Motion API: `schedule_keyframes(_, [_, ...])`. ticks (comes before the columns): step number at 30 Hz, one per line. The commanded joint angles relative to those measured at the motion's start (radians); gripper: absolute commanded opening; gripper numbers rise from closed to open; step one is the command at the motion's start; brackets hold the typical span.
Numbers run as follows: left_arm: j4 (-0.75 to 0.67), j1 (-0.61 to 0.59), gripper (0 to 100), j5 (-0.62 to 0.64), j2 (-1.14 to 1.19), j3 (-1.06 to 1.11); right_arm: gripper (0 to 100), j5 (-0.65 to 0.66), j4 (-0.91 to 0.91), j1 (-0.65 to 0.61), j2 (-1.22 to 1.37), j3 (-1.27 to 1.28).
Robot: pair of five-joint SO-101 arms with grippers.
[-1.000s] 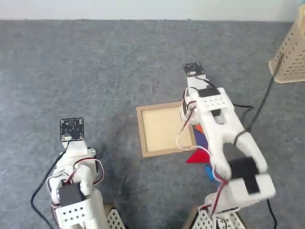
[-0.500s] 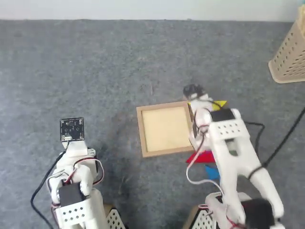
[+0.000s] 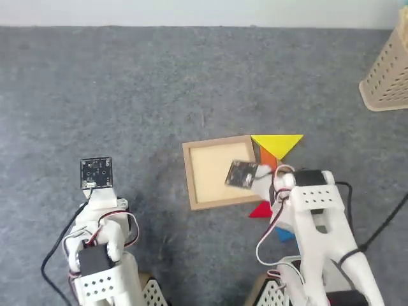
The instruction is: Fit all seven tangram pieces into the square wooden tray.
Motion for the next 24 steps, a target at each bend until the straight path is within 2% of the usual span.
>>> schedule_keyframes(1, [0.008,0.005,1,0.008,-0.014,-0.008,31.1,0.104,-0.039,-0.028,-0.025,0.061])
schedule_keyframes(6, [0.008,0.005,1,0.008,-0.014,-0.008,33.4,0.064,-0.163,-0.038,-0.016,0.089])
schedule_keyframes(15, [0.008,0.005,1,0.008,-0.014,-0.008,33.6,0.061,-0.199,-0.041,-0.016,0.101])
schedule_keyframes(21, [0.008,0.005,1,0.008,-0.014,-0.008,33.6,-0.066,-0.240,-0.036,-0.016,0.084])
schedule_keyframes(24, [0.008,0.005,1,0.008,-0.014,-0.008,33.6,-0.192,-0.216,-0.024,-0.021,0.034])
